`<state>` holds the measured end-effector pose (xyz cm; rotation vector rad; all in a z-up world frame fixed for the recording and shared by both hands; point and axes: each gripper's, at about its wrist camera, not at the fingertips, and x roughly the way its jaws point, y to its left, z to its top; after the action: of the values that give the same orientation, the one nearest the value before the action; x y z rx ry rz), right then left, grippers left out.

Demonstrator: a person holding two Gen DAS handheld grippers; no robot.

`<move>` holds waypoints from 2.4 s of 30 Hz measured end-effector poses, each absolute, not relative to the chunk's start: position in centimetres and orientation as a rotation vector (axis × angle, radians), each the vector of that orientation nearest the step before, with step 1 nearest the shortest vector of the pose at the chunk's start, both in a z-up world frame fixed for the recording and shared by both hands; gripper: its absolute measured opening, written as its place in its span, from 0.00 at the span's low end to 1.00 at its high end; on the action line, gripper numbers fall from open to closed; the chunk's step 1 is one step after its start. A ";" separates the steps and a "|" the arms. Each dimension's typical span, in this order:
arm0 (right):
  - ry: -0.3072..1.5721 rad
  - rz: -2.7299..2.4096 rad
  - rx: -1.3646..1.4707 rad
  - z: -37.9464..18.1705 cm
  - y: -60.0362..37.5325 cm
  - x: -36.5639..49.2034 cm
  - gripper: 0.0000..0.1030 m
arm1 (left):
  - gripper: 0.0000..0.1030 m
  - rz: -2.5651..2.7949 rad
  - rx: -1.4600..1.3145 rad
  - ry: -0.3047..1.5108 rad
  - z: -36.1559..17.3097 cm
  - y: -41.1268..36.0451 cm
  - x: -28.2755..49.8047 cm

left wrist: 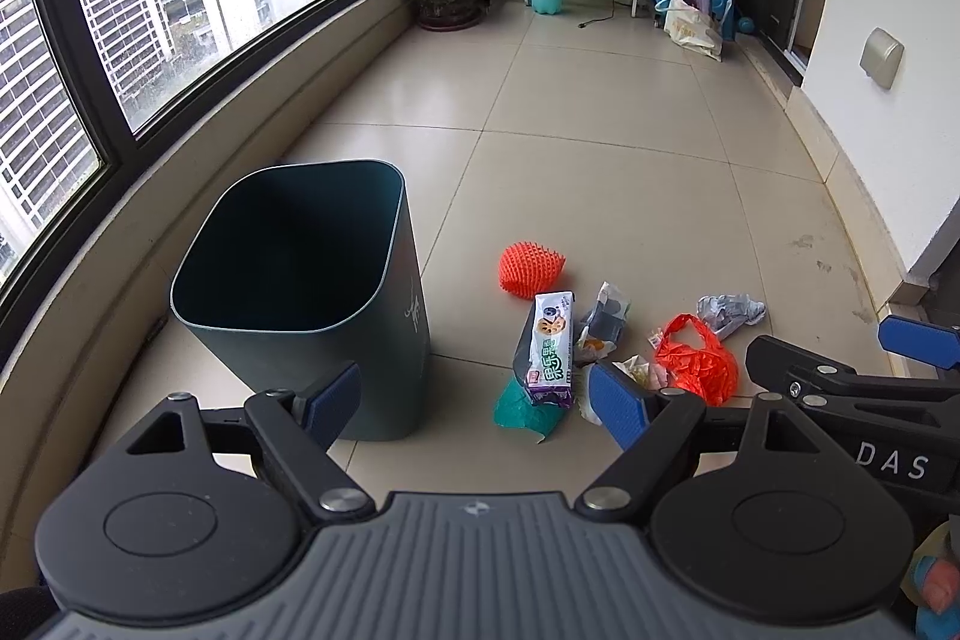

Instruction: Collect trash

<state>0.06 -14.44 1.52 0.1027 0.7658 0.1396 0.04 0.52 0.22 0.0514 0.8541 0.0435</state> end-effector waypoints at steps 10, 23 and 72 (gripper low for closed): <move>0.758 0.122 0.102 2.1 -14.7 0.4 0.97 | 0.81 0.040 0.069 0.835 0.7 0.4 0.3; 0.752 0.119 0.103 2.3 -14.8 0.5 0.96 | 0.81 0.072 0.095 0.855 1.1 1.2 1.7; 1.307 0.206 0.004 -21.8 -7.8 26.3 0.85 | 0.55 0.455 -0.053 1.163 -11.2 25.2 20.3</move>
<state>26.33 -7.77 -21.77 0.0037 1.3070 0.2060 20.35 25.19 -11.20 -0.0527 1.1628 0.4549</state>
